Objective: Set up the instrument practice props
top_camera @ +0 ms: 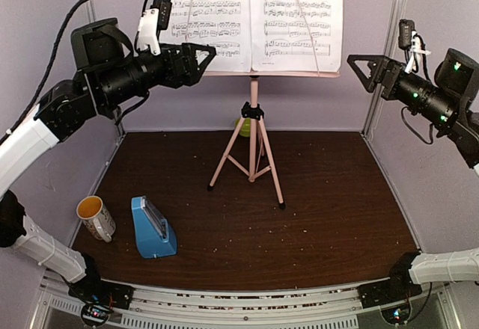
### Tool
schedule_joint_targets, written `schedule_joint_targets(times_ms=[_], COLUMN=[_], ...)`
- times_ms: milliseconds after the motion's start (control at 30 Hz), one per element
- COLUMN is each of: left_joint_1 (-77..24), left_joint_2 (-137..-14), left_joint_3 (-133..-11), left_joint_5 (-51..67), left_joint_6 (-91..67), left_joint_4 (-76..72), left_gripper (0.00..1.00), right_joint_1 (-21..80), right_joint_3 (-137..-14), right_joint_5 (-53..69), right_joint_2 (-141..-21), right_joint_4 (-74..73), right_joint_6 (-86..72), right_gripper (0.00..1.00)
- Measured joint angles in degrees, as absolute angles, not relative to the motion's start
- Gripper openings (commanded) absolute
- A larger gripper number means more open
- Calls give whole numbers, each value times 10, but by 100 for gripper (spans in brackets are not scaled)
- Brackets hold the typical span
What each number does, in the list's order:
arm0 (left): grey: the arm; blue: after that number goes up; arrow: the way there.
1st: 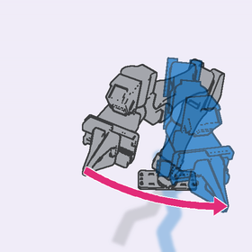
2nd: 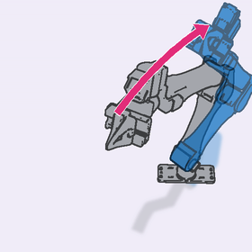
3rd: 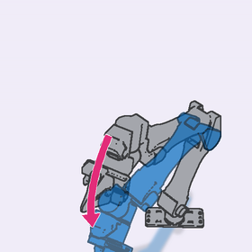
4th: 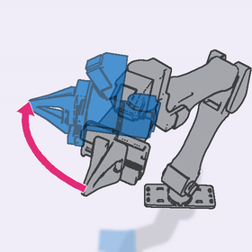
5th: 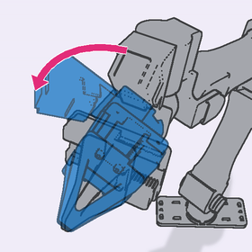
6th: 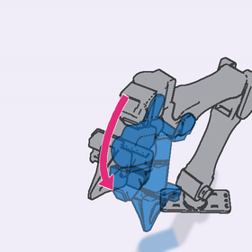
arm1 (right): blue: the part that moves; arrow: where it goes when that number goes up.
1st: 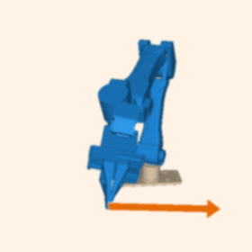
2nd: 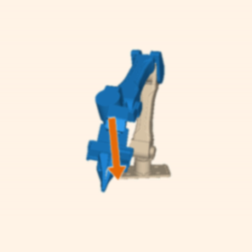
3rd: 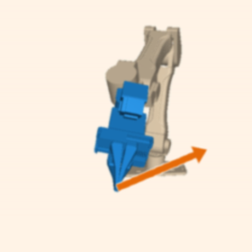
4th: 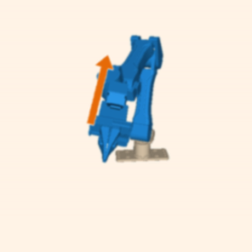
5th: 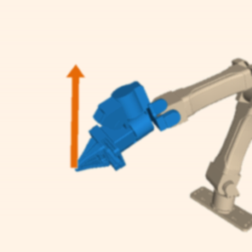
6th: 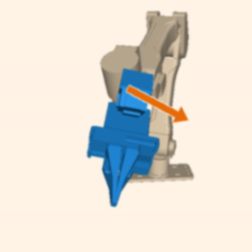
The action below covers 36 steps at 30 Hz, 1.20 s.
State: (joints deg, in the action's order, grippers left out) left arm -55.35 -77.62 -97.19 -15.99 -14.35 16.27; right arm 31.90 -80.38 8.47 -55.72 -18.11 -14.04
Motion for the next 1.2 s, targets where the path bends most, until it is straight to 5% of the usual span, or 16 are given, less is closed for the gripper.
schedule_joint_targets(times_ms=[367, 667, 1200], left_joint_1=[-553, -570, -580], left_joint_2=[-605, -660, -678], left_joint_3=[-832, -803, -682], left_joint_5=[-310, -306, -256], left_joint_6=[-430, -667, -775], left_joint_4=[437, 682, 732], left_gripper=[98, 98, 92], right_joint_1=[315, 315, 315], right_joint_3=[-663, -574, -534], right_joint_5=[85, 85, 90], right_joint_2=[-471, -432, -412], right_joint_4=[-253, -263, -245], right_joint_6=[-173, -190, -209], right_gripper=[100, 100, 100])
